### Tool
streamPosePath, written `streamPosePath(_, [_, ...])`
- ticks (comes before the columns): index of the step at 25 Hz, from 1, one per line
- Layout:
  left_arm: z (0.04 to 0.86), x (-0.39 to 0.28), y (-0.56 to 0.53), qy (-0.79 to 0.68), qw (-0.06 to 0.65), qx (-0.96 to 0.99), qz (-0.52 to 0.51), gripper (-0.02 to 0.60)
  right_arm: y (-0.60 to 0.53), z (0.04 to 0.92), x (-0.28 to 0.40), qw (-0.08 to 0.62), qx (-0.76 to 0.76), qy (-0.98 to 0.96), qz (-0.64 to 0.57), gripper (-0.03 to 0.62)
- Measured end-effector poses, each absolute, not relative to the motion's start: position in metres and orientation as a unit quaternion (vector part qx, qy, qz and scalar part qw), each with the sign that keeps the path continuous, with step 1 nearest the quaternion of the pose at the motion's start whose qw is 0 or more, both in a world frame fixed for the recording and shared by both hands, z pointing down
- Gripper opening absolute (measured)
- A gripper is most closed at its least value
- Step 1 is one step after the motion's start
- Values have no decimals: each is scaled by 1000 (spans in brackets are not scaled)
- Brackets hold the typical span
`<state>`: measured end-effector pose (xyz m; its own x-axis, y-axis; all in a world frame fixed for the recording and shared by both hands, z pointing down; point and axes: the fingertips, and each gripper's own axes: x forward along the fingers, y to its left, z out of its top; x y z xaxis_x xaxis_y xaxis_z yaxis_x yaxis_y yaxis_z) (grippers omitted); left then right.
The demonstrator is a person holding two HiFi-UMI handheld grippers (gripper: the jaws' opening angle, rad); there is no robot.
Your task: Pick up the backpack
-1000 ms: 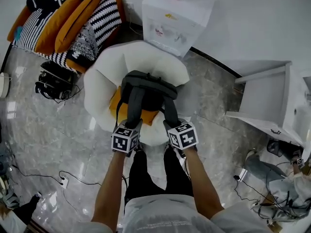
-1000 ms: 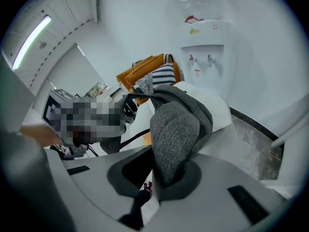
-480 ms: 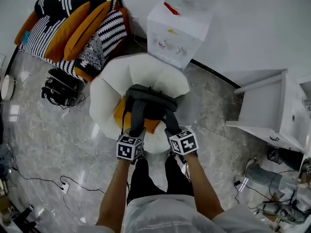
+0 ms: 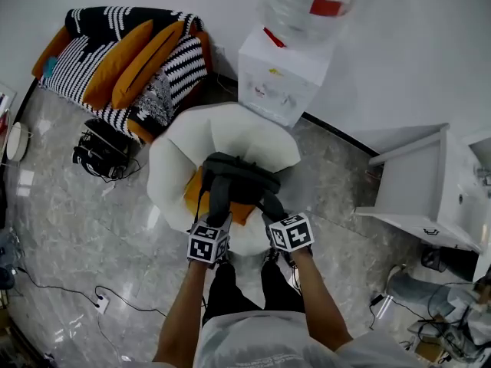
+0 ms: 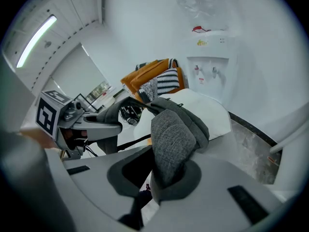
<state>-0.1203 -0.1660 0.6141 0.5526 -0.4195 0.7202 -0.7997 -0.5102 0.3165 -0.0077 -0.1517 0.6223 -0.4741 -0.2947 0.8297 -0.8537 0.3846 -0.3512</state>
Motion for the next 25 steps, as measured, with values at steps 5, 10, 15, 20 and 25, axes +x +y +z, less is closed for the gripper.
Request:
streamPosePath(5, [605,-122,-171,-374,308,824,294,57,-156,617,-10,342,381,-758,403,34])
streamPosePath(10, [592,-124,-175,-375,282,828,306,57,-165,603,-11,332,382,-764,400,34])
streamPosePath(15, [579,-132,-185,-385,282,829,293,57,-175,589,-18,326,376,-776,388,34])
streamPosePath(20, [567,-142,-195,-396,279,827,286,57,-180,578,-28,318,365,-785,386,34])
streamPosePath(25, [546,-150,-214,-414,275,830,252,57,-193,561,-33,306,361,-796,377,34])
